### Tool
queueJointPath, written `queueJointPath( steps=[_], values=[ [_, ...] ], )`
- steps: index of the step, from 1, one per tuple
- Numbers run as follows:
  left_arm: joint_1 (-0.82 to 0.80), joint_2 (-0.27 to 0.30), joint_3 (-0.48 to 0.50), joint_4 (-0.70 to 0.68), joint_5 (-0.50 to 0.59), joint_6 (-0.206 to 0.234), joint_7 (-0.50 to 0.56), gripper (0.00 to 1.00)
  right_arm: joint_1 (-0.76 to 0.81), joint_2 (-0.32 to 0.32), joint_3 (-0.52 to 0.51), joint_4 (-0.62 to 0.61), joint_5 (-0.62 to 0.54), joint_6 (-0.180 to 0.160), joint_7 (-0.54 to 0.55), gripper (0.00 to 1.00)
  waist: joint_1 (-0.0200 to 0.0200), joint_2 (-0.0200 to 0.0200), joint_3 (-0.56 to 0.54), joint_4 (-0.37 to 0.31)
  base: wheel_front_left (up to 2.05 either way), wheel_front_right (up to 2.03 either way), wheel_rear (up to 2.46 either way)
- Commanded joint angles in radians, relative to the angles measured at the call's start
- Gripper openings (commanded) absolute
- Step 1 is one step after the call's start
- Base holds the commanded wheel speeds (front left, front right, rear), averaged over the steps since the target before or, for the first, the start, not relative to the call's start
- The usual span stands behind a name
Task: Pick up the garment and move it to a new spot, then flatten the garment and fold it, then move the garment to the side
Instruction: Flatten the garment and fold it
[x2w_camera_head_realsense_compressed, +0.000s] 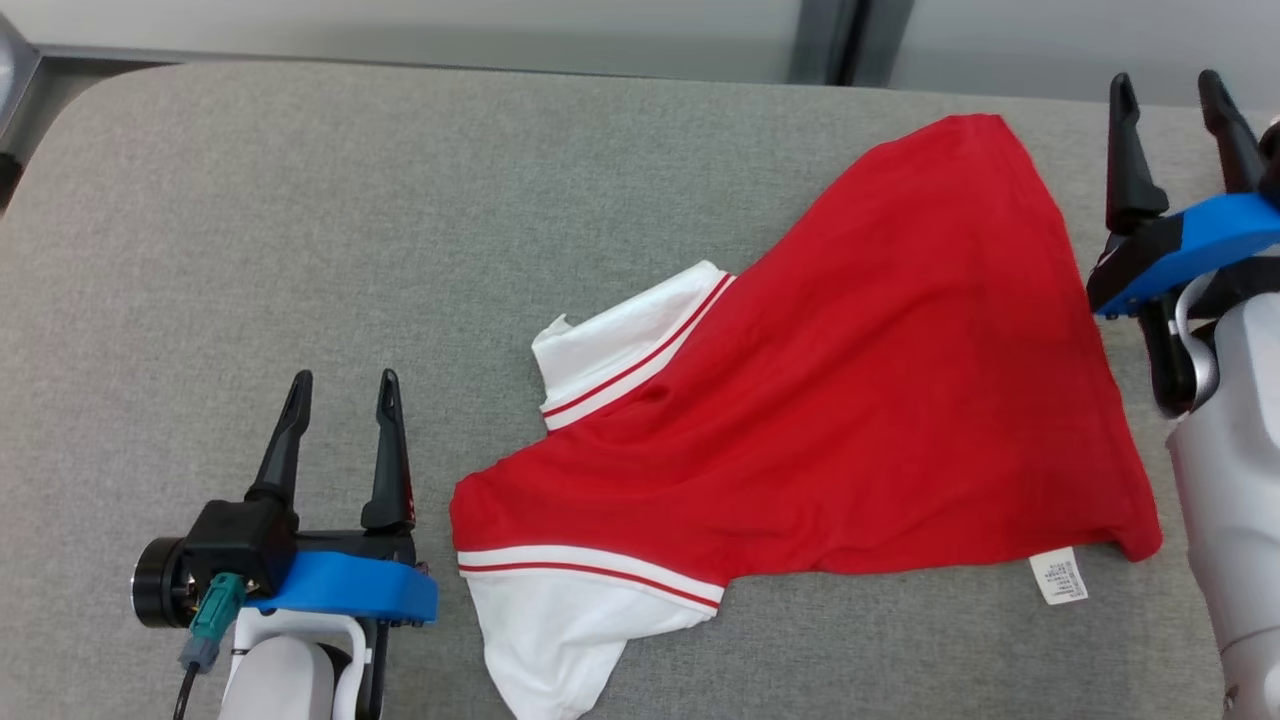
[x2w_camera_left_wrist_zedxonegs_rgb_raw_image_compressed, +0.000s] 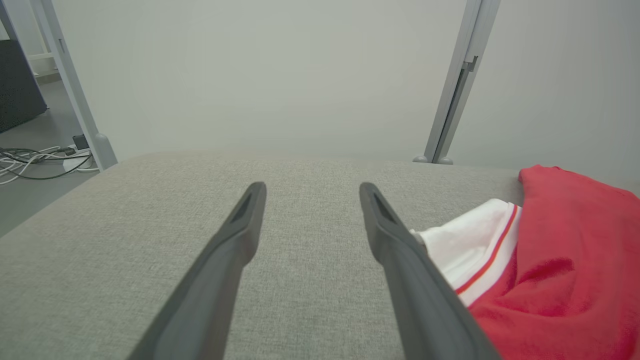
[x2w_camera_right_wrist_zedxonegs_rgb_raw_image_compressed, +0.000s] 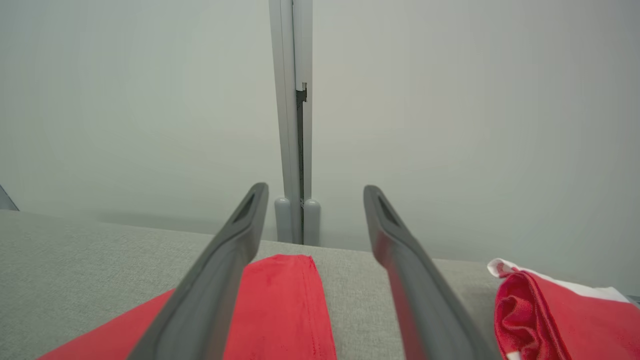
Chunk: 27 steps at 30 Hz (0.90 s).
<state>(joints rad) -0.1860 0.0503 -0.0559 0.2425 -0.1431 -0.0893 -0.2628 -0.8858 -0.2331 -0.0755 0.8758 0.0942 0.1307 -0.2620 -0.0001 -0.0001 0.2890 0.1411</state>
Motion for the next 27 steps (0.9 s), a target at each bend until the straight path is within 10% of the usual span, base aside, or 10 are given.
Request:
queueJointPath(
  steps=[1,27],
  values=[
    [0.014,0.0,0.013,-0.001,0.012,-0.006,-0.002,1.0,0.05,0.005,0.018,-0.047,0.023,0.0,-0.003,1.0,0.0001,0.0001,-0.04,-0.039,0.0,0.0,0.0],
    [0.159,0.0,0.093,-0.011,0.06,-0.028,-0.002,1.0,0.844,0.153,0.061,-0.647,0.086,0.0,-0.003,1.0,0.0001,0.0001,-0.194,-0.124,0.0,0.0,0.0]
  ],
)
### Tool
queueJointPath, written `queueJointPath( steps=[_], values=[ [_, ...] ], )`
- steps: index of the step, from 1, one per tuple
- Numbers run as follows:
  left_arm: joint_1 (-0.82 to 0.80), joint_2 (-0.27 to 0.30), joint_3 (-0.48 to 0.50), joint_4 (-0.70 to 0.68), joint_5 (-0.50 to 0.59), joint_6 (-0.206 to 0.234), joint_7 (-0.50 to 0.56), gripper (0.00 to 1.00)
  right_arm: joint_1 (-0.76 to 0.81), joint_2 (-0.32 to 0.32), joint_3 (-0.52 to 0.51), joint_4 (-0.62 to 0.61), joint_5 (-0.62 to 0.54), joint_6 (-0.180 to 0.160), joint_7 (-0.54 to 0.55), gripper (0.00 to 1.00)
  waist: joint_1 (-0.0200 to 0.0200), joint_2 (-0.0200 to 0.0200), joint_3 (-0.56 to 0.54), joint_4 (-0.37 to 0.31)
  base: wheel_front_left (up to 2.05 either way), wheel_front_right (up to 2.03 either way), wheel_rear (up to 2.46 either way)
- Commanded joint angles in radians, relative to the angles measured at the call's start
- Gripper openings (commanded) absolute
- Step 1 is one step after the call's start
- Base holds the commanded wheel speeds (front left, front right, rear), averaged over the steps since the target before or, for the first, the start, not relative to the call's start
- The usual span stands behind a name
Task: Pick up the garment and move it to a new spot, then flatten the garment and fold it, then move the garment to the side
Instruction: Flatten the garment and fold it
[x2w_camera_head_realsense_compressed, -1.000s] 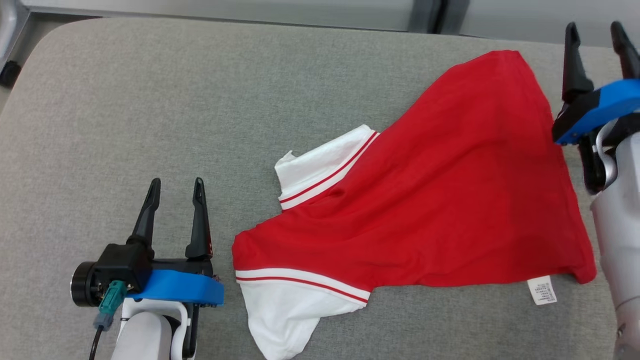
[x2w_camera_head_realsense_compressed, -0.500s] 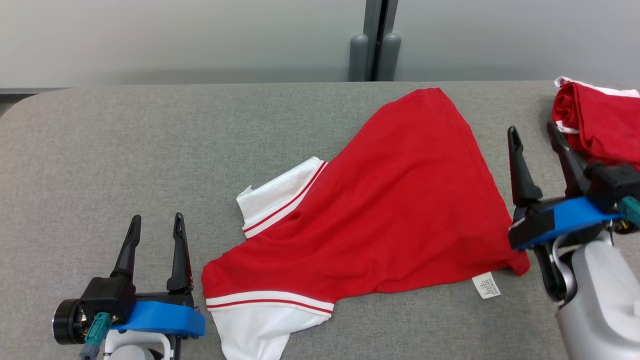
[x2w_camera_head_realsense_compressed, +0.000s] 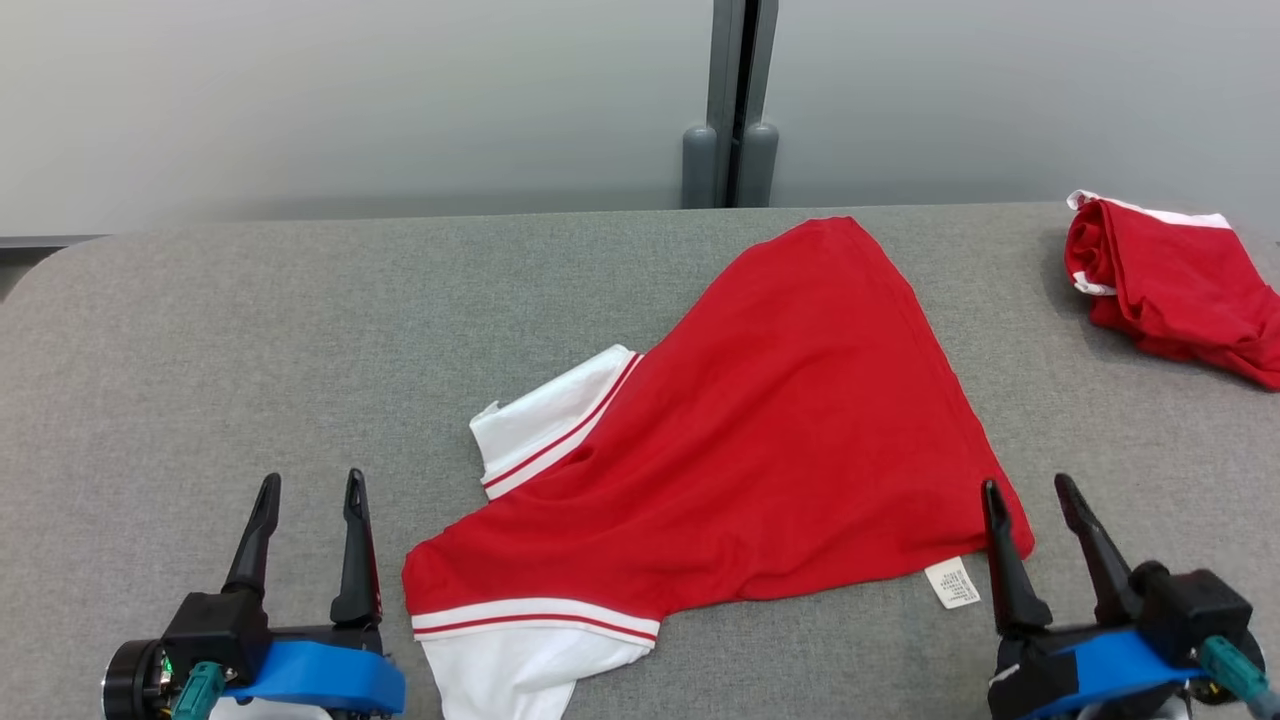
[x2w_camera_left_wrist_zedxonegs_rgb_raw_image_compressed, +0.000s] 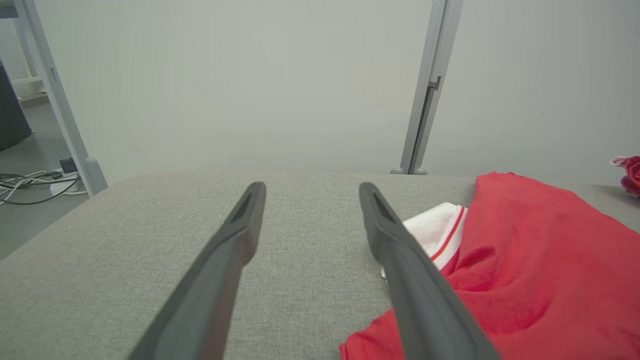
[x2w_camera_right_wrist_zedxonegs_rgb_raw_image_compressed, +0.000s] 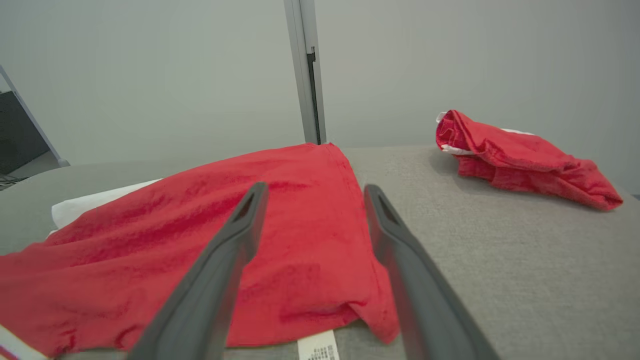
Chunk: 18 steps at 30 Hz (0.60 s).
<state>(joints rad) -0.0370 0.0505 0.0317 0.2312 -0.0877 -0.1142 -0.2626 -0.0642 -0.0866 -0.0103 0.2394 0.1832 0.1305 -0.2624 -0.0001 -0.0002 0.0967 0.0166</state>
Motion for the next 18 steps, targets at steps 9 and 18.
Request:
queueJointPath(
  steps=[9,18],
  values=[
    [0.017,0.0,0.009,0.0,0.011,-0.007,-0.003,1.0,0.11,0.034,-0.009,-0.04,-0.023,0.0,-0.002,1.0,0.0001,0.0002,-0.007,0.005,0.0,0.0,0.0],
    [-0.028,0.002,-0.005,0.012,0.033,-0.01,-0.003,1.0,0.076,0.036,0.009,-0.044,-0.018,0.0,0.006,1.0,0.0001,0.0002,0.008,-0.002,0.0,0.0,0.0]
  ],
)
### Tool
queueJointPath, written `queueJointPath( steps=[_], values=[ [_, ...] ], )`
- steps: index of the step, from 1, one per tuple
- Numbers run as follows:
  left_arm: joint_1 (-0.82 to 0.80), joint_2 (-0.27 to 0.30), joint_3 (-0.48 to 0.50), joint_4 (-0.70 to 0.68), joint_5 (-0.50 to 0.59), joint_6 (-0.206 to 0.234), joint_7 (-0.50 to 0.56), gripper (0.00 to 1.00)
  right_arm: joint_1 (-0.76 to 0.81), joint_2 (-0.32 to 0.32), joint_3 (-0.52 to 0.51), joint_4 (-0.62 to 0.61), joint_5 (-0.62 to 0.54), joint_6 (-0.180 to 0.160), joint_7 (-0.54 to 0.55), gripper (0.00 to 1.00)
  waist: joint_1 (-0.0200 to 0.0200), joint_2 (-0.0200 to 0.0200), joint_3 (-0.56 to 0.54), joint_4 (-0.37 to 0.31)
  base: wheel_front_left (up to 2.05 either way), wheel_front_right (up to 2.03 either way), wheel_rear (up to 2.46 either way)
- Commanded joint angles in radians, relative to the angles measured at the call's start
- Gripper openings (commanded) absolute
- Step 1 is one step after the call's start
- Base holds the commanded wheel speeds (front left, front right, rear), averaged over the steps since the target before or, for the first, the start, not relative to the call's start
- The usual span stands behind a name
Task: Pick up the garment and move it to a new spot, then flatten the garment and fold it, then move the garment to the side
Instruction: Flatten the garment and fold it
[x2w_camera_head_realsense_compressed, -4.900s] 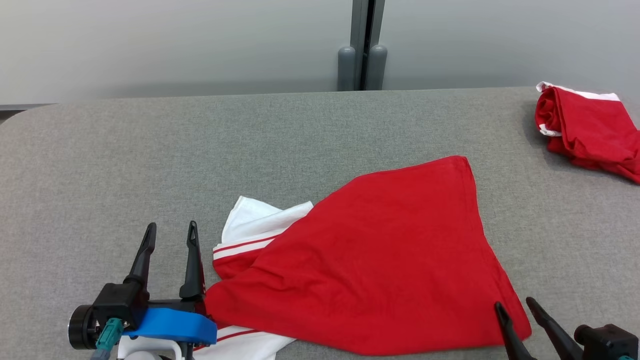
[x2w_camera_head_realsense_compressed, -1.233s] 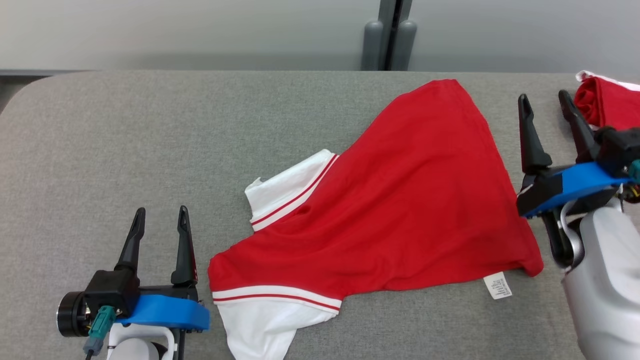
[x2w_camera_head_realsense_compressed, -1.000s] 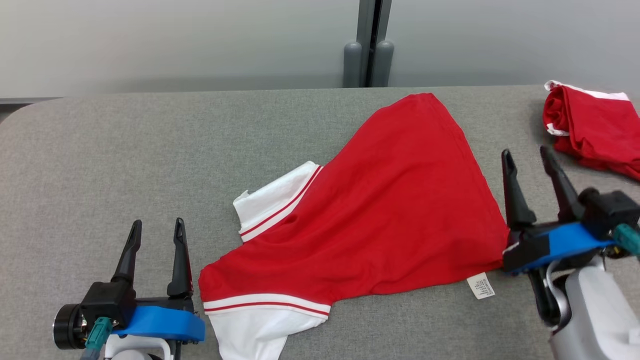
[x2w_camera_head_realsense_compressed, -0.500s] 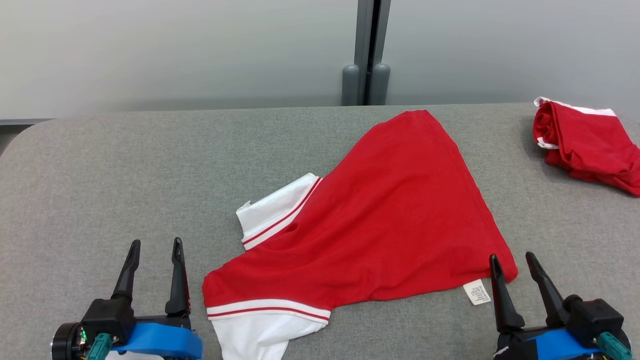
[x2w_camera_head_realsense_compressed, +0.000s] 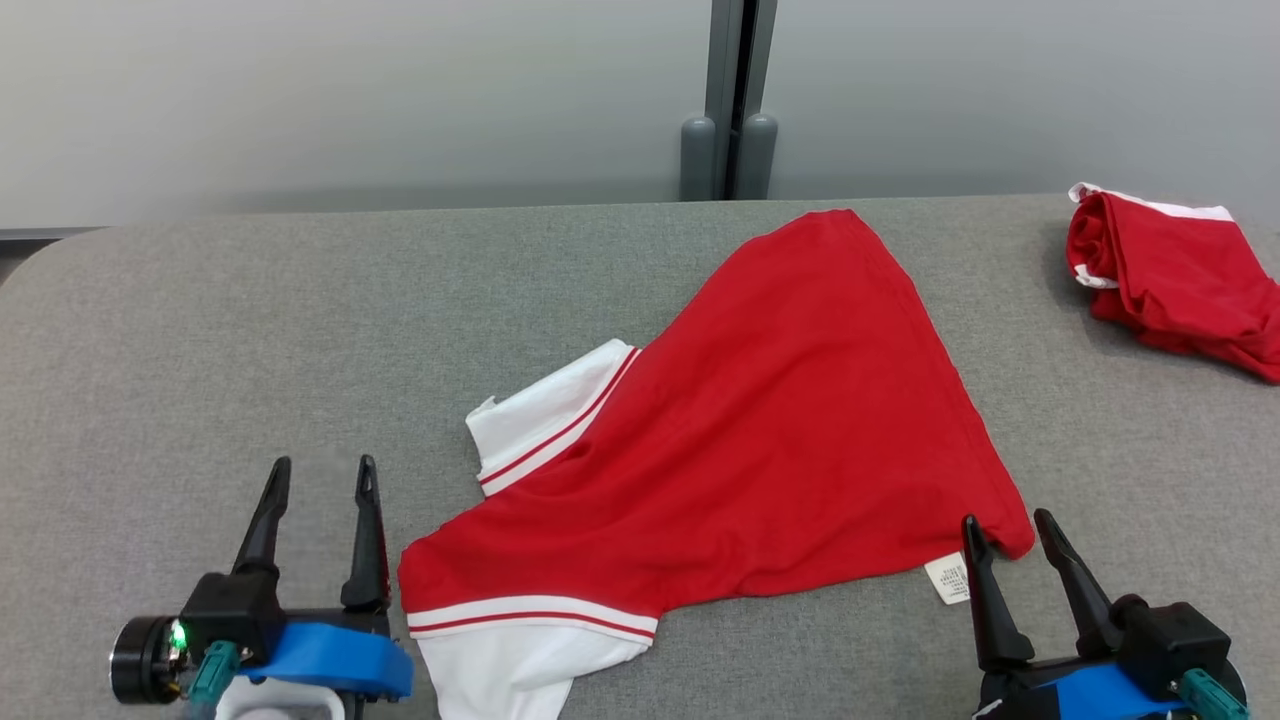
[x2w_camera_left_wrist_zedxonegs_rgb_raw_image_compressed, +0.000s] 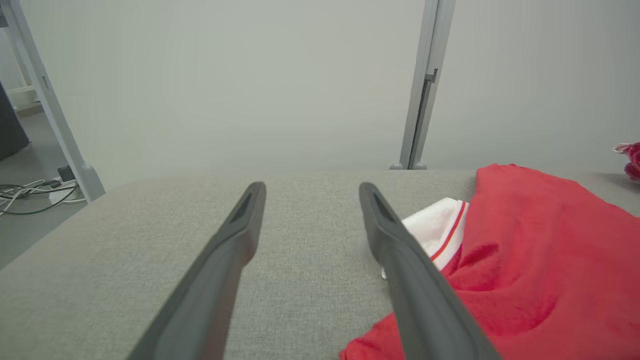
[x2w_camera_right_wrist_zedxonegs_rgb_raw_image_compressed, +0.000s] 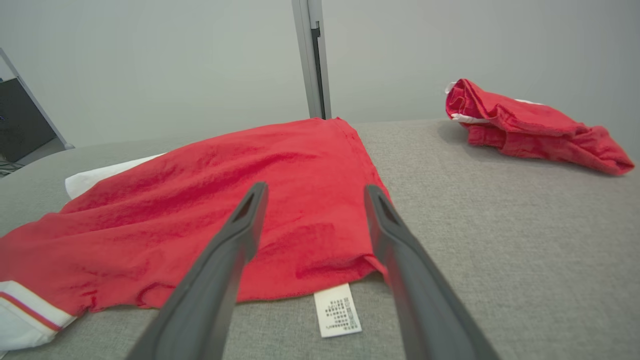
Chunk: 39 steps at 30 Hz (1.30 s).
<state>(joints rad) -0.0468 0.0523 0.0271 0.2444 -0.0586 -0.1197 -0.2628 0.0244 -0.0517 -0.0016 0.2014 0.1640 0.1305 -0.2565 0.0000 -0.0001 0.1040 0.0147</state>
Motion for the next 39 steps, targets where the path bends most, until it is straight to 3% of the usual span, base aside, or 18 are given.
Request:
queueJointPath(
  steps=[1,13,22,34,35,36,37,39],
  values=[
    [-0.029,0.005,-0.006,0.003,0.007,-0.006,-0.002,1.0,-0.017,0.001,0.004,-0.008,0.004,0.0,0.001,1.0,0.0,0.0001,0.004,-0.002,0.0,0.0,0.0],
    [-0.271,0.088,-0.118,0.225,0.0,-0.011,-0.002,1.0,-0.057,0.001,0.008,-0.018,0.0,0.0,0.005,1.0,0.0,0.0001,0.073,-0.055,0.0,0.0,0.0],
    [-0.361,0.137,-0.295,0.494,-0.101,-0.011,0.014,1.0,-0.082,0.001,0.007,-0.01,0.006,0.0,0.001,1.0,0.0,0.0001,0.11,-0.085,0.0,0.0,0.0],
    [-0.446,0.168,-0.529,0.664,-0.262,-0.011,0.063,1.0,-0.093,0.001,0.014,0.003,0.001,0.0,-0.002,1.0,0.0,0.0001,0.115,-0.105,0.0,0.0,0.0],
    [-0.453,0.166,-0.545,0.672,-0.278,-0.011,0.071,0.64,-0.094,0.001,0.014,0.004,0.001,0.0,-0.002,1.0,0.0,0.0001,0.115,-0.106,0.0,0.0,0.0],
    [-0.461,0.164,-0.56,0.679,-0.294,-0.011,0.08,0.38,-0.094,0.001,0.014,0.005,0.001,0.0,-0.002,1.0,0.0,0.0001,0.114,-0.107,0.0,0.0,0.0],
    [-0.469,0.164,-0.579,0.684,-0.311,-0.011,0.09,0.0,-0.093,0.001,0.014,0.006,0.0,0.0,-0.002,1.0,0.0,0.0001,0.113,-0.107,0.0,0.0,0.0],
    [-0.484,0.168,-0.622,0.695,-0.34,-0.011,0.119,0.0,-0.092,0.001,0.015,0.008,0.001,0.0,-0.002,1.0,0.0,0.0001,0.111,-0.108,0.0,0.0,0.0]
  ],
)
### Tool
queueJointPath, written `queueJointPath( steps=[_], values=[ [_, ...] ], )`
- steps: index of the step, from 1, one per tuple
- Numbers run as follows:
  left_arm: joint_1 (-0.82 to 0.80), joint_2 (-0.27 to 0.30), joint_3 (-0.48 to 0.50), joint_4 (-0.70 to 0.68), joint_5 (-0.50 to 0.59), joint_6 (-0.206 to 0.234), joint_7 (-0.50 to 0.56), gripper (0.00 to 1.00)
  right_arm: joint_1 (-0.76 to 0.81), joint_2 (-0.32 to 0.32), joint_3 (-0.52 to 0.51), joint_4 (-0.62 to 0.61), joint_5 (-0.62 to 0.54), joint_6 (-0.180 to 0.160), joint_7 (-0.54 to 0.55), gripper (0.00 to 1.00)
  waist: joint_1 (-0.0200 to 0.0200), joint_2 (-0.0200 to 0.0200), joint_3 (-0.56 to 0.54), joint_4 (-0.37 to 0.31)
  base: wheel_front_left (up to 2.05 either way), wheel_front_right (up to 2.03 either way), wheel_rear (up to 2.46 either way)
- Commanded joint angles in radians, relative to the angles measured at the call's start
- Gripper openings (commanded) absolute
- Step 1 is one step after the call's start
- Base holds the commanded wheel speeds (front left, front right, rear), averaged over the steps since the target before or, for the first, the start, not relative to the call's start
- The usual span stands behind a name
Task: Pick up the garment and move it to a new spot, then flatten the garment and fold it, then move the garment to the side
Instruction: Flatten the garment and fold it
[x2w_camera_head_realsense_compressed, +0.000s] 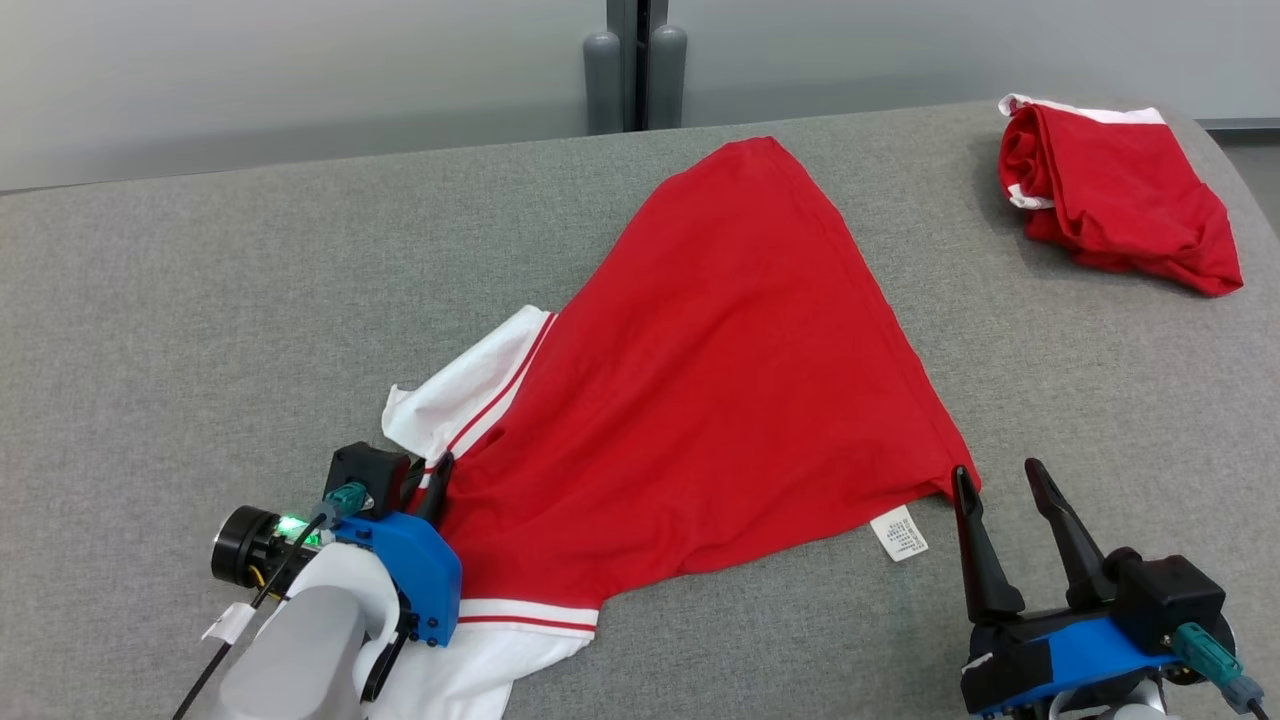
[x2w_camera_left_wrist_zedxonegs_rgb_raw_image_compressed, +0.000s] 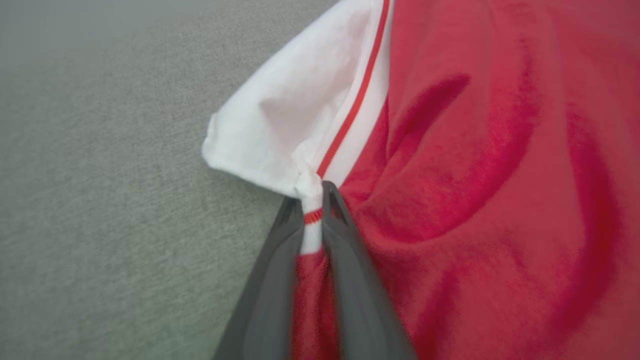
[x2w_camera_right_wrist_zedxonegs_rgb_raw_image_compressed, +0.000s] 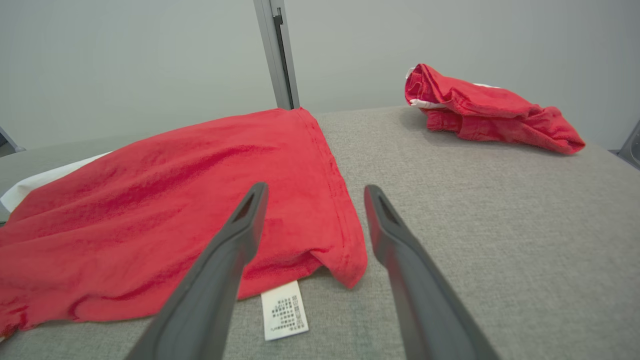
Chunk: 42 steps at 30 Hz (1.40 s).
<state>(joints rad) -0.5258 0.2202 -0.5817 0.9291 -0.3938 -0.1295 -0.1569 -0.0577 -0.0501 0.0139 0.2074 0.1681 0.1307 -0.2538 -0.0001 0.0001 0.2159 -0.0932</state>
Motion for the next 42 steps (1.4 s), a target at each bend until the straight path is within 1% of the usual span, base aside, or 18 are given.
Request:
queueJointPath(
  steps=[1,3,5,12,17,19,21,22,24,28,30,31,33,34,37,38,39,42],
  values=[
    [-0.016,0.003,-0.028,0.01,-0.022,-0.001,0.019,0.0,-0.008,-0.001,-0.001,0.003,-0.002,0.0,-0.005,1.0,0.0001,-0.0001,-0.001,0.0,0.0,0.0,0.0],
    [-0.045,0.015,-0.046,0.005,-0.058,-0.001,0.017,0.0,-0.007,-0.001,-0.004,0.001,-0.001,0.0,-0.003,1.0,0.0001,-0.0001,-0.001,0.001,0.0,0.0,0.0],
    [-0.08,0.041,-0.048,0.002,-0.09,-0.001,0.0,0.0,-0.008,-0.001,-0.008,-0.004,0.001,0.0,-0.002,1.0,0.0001,-0.0001,0.001,0.002,0.0,0.0,0.0],
    [-0.232,0.121,-0.032,-0.003,-0.145,-0.001,-0.034,0.0,-0.015,-0.001,-0.021,-0.018,0.004,0.0,-0.002,1.0,0.0001,-0.0001,0.023,0.007,0.0,0.0,0.0],
    [-0.321,0.156,-0.005,0.011,-0.197,-0.001,-0.034,0.0,-0.028,-0.001,-0.027,-0.011,0.015,0.0,-0.003,1.0,0.0001,-0.0001,0.056,-0.005,0.0,0.0,0.0],
    [-0.345,0.173,-0.014,0.028,-0.196,-0.001,-0.037,0.0,-0.037,-0.001,-0.027,-0.006,0.021,0.0,-0.005,1.0,0.0001,-0.0001,0.067,-0.014,0.0,0.0,0.0],
    [-0.357,0.17,-0.033,0.038,-0.199,-0.001,-0.038,0.0,-0.043,-0.001,-0.026,0.0,0.024,0.0,-0.007,1.0,0.0001,-0.0001,0.075,-0.021,0.0,0.0,0.0],
    [-0.363,0.174,-0.037,0.045,-0.2,-0.001,-0.042,0.24,-0.045,-0.001,-0.024,0.004,0.027,0.0,-0.006,1.0,0.0001,-0.0001,0.078,-0.025,0.0,0.0,0.0],
    [-0.369,0.174,-0.035,0.056,-0.205,-0.001,-0.062,1.0,-0.047,-0.001,-0.021,0.011,0.032,0.0,-0.008,1.0,0.0001,-0.0001,0.08,-0.028,0.0,0.0,0.0],
    [-0.344,0.168,-0.03,0.065,-0.197,0.0,-0.097,1.0,-0.043,-0.001,-0.019,0.021,0.035,0.0,-0.01,1.0,0.0001,-0.0001,0.07,-0.028,0.0,0.0,0.0],
    [-0.324,0.166,-0.019,0.05,-0.193,0.01,-0.105,1.0,-0.038,-0.001,-0.019,0.027,0.036,0.0,-0.011,1.0,0.0001,-0.0001,0.059,-0.022,0.0,0.0,0.0],
    [-0.313,0.167,-0.009,0.034,-0.19,0.019,-0.108,1.0,-0.036,-0.001,-0.018,0.028,0.035,0.0,-0.011,1.0,0.0001,-0.0001,0.052,-0.019,0.0,0.0,0.0],
    [-0.281,0.176,0.034,-0.042,-0.176,0.04,-0.108,1.0,-0.035,-0.001,-0.017,0.03,0.037,0.0,-0.011,1.0,0.0001,-0.0001,0.04,-0.012,0.0,0.0,0.0],
    [-0.281,0.176,0.034,-0.042,-0.176,0.04,-0.108,1.0,-0.035,-0.001,-0.017,0.03,0.037,0.0,-0.011,1.0,0.0001,-0.0001,0.04,-0.012,0.0,0.0,0.0],
    [-0.18,0.181,0.107,-0.18,-0.141,0.079,-0.108,1.0,-0.027,-0.001,-0.019,0.034,0.039,0.0,-0.012,1.0,0.0001,-0.0001,0.018,0.006,0.0,0.0,0.0],
    [-0.113,0.176,0.165,-0.277,-0.115,0.104,-0.109,1.0,-0.021,-0.001,-0.019,0.038,0.039,0.0,-0.012,1.0,0.0001,-0.0001,0.002,0.019,0.0,0.0,0.0],
    [-0.113,0.176,0.165,-0.277,-0.115,0.104,-0.109,1.0,-0.021,-0.001,-0.019,0.038,0.039,0.0,-0.012,1.0,0.0001,-0.0001,0.002,0.019,0.0,0.0,0.0],
    [0.005,0.155,0.248,-0.416,-0.06,0.126,-0.109,1.0,-0.009,-0.001,-0.023,0.042,0.044,0.0,-0.012,1.0,0.0001,-0.0001,-0.023,0.043,0.0,0.0,0.0]
  ],
)
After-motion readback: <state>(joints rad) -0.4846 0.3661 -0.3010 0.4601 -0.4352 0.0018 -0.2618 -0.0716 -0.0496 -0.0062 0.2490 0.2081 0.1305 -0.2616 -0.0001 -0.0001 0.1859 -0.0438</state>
